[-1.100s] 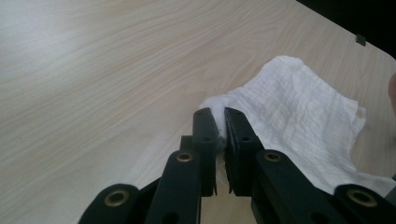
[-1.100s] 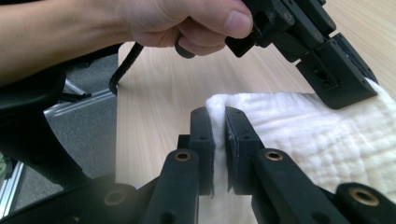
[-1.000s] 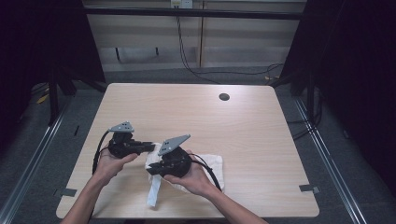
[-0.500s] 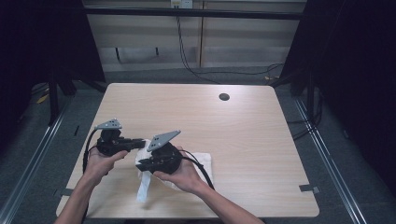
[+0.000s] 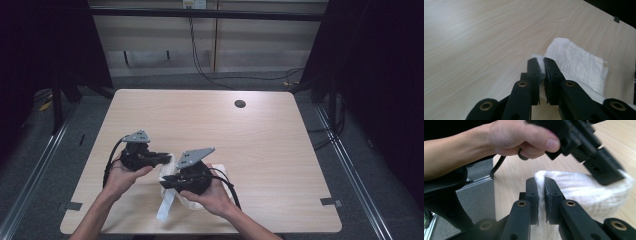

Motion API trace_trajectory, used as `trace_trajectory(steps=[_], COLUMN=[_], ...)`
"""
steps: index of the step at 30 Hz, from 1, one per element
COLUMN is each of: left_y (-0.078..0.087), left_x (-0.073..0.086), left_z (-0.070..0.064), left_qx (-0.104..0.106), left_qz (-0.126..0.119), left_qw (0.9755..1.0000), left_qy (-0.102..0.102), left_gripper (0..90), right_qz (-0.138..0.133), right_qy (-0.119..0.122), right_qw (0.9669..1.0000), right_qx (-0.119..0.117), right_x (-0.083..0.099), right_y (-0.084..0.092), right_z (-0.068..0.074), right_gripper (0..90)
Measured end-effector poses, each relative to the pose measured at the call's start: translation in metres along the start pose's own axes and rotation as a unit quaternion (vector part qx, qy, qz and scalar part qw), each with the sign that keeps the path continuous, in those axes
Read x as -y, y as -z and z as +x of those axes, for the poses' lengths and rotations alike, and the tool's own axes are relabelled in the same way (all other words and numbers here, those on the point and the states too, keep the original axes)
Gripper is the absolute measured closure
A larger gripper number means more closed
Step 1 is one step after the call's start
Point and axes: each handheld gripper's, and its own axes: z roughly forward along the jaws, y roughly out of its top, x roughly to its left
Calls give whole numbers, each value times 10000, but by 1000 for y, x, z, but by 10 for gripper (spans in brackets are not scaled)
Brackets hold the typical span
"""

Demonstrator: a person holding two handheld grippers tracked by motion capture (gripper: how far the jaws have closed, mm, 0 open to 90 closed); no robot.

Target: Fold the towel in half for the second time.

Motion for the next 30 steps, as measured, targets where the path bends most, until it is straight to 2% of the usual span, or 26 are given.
trace_trajectory(steps=[9, 20, 26, 29, 30], left_y=[-21, -47, -62, -68, -75], left_x=[-10, -17, -20, -20, -19], left_z=[-9, -18, -19, -19, -19], left_qx=[119, 199, 330, 340, 356], left_qz=[156, 357, 422, 466, 507], left_qw=[9998, 9991, 9985, 9983, 9981], left_qy=[-50, -123, -74, -65, -14], left_gripper=[842, 841, 841, 840, 839], right_qz=[-134, -137, -156, -163, -150], right_qy=[-243, -337, -391, -469, -549], right_qw=[9995, 9986, 9978, 9973, 9967], right_qx=[137, 395, 513, 541, 573], right_x=[22, 37, 47, 52, 58], right_y=[20, 39, 47, 50, 52], right_z=[-5, -9, -12, -14, -17], right_gripper=[827, 826, 824, 823, 822])
